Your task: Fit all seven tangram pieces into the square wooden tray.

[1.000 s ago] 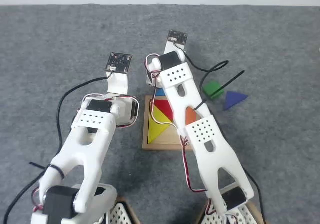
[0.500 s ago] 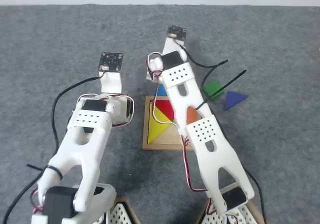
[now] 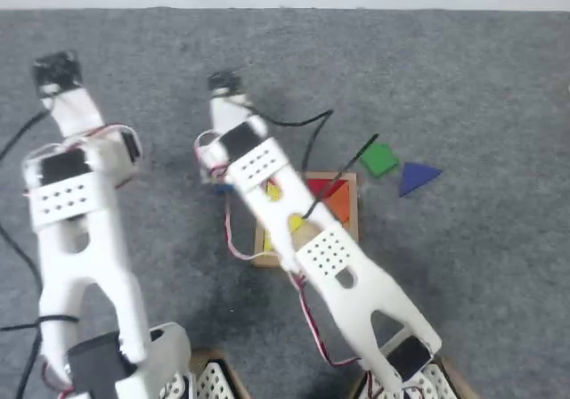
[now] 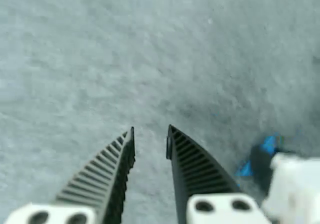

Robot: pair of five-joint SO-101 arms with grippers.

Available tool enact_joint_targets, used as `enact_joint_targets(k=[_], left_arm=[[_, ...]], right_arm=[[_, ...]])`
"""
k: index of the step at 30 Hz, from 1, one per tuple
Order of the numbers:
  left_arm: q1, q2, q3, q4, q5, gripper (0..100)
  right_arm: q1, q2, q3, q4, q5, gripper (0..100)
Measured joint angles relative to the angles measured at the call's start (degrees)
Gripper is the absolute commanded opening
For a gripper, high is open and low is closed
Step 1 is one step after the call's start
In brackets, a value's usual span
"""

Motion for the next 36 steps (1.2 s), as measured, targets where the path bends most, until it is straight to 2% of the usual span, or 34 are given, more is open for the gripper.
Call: enact_joint_targets(k=[4, 8, 11, 14, 17, 20, 24, 27, 32, 36], left_arm=[[-0.79, 0.00, -4.31, 3.52, -3.78, 17], [0.00, 0.00, -9.58, 11.34, -7.65, 21], [2.29, 0.00, -12.75, 17.76, -10.11, 21], [5.10, 0.00, -13.98, 22.77, -11.87, 21], [8.35, 0.09, -14.07, 25.76, -12.66, 21], [11.87, 0.09, -14.07, 27.87, -12.66, 21], [16.26, 1.23, -9.85, 25.76, -12.66, 21], [19.52, 5.80, -4.04, 20.04, -14.42, 21], [25.14, 15.74, 0.79, 10.46, -15.65, 21], [25.76, 22.42, 0.53, 5.63, -14.24, 21]], right_arm=[[-1.58, -6.07, 0.09, 1.76, 6.95, 13.3], [1.49, -17.05, 0.35, 8.00, 17.05, 13.3], [5.01, -27.60, 5.19, 8.53, 22.42, 13.3], [7.65, -41.41, 19.08, 8.62, 24.62, 13.3], [9.32, -57.32, 40.09, 8.62, 27.52, 13.3], [15.91, -74.11, 62.59, 8.53, 30.33, 13.3], [31.12, -96.97, 88.70, 3.87, 36.75, 13.3], [40.00, -108.31, 107.52, -2.46, 44.57, 13.3], [50.20, -110.51, 134.33, -17.14, 51.87, 13.3], [53.80, -107.43, 139.34, -25.14, 54.15, 13.6]])
